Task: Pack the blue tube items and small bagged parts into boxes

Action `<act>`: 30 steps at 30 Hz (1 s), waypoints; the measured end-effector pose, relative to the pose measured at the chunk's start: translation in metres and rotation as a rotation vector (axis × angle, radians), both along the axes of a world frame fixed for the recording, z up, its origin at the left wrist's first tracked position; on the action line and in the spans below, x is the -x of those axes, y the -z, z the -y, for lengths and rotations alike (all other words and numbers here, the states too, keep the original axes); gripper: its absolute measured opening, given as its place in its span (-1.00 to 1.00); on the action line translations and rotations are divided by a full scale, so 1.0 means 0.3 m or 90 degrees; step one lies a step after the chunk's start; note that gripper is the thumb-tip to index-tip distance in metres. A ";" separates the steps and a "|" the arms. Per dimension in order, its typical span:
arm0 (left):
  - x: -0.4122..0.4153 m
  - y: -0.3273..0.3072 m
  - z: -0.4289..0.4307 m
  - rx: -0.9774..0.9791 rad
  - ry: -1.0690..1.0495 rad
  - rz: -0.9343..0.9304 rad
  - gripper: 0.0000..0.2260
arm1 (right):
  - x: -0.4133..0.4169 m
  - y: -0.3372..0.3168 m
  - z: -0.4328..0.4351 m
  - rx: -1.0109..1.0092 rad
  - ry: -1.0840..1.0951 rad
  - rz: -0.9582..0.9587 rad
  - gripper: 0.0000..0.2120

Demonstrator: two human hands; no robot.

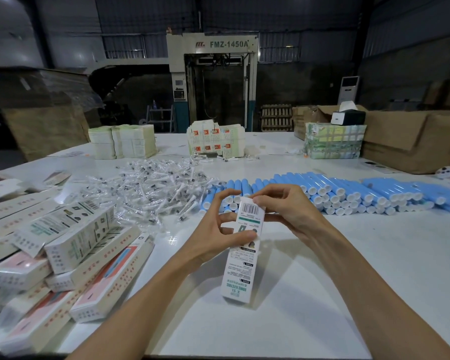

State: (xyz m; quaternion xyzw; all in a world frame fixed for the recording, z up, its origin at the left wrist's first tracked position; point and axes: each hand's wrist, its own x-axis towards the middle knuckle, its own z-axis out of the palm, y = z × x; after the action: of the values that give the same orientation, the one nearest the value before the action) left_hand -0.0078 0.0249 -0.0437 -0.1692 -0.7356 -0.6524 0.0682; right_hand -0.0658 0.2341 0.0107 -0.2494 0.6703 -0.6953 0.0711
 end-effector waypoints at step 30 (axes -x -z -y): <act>-0.011 -0.017 0.012 -0.109 -0.118 -0.067 -0.62 | -0.033 0.074 0.081 0.029 0.011 -0.129 -0.81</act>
State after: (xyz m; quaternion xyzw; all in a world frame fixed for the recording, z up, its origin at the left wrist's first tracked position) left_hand -0.0046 0.0213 -0.0386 -0.1280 -0.6851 -0.6940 0.1807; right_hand -0.0559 0.2099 -0.0114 -0.3141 0.6599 -0.6825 -0.0086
